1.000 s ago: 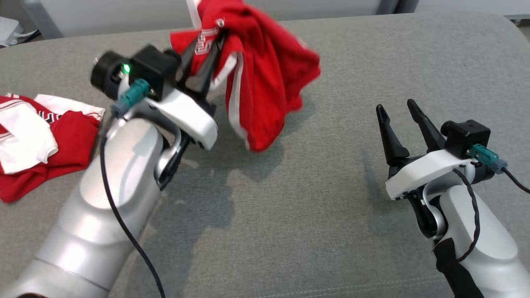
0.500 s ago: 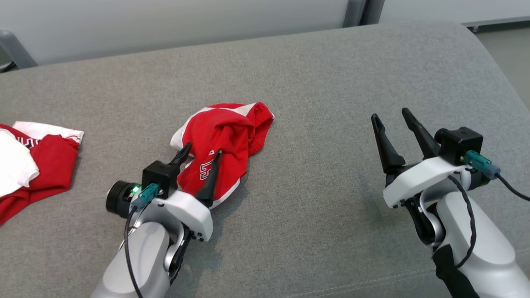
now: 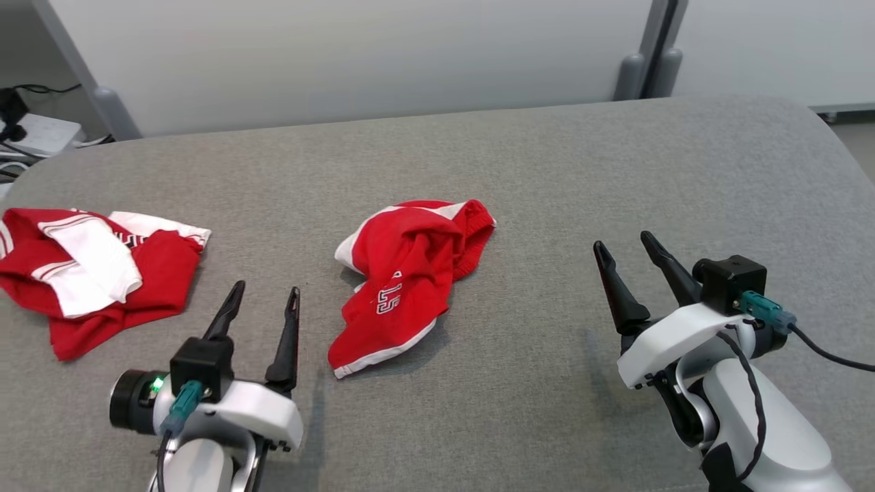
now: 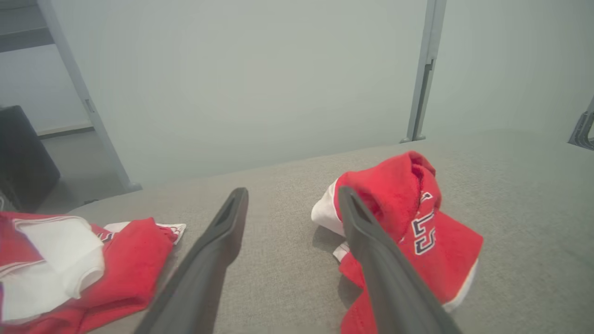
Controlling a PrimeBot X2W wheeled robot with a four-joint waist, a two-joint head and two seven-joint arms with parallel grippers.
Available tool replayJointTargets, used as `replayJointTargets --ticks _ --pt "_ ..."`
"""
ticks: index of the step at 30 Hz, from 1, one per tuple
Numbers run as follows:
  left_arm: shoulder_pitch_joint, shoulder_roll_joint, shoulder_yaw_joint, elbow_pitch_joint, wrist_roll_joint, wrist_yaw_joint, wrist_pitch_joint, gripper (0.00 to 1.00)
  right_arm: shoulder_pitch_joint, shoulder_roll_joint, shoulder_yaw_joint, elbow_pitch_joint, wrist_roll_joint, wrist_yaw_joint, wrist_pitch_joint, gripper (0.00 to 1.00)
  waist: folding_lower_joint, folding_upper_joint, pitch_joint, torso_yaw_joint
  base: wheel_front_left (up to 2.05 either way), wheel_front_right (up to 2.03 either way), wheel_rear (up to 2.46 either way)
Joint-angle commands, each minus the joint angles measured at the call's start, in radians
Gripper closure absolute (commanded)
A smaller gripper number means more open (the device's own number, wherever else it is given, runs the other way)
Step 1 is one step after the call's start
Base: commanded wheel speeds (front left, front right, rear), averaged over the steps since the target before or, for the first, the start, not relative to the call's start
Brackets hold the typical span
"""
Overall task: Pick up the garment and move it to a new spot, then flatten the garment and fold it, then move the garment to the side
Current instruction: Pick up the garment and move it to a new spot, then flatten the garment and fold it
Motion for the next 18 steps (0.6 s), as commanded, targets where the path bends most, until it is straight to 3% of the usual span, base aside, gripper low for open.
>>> replayJointTargets --ticks 1,9,18 --pt "0.005 0.016 0.054 -0.051 0.018 0.011 -0.006 0.0 0.004 0.01 0.02 -0.023 0.009 0.007 -0.014 0.0 0.0 0.0 -0.011 0.021 0.0 0.0 0.0" --pt "0.098 -0.021 0.128 -0.114 0.06 -0.002 -0.006 0.0 0.018 0.01 0.047 -0.012 0.017 0.007 -0.014 0.0 0.0 0.0 -0.01 0.07 0.0 0.0 0.0" --pt "0.106 -0.056 0.078 -0.049 0.046 -0.104 -0.006 0.0 0.013 0.009 0.069 -0.002 0.027 0.007 -0.014 0.0 0.0 0.0 -0.007 0.093 0.0 0.0 0.0"
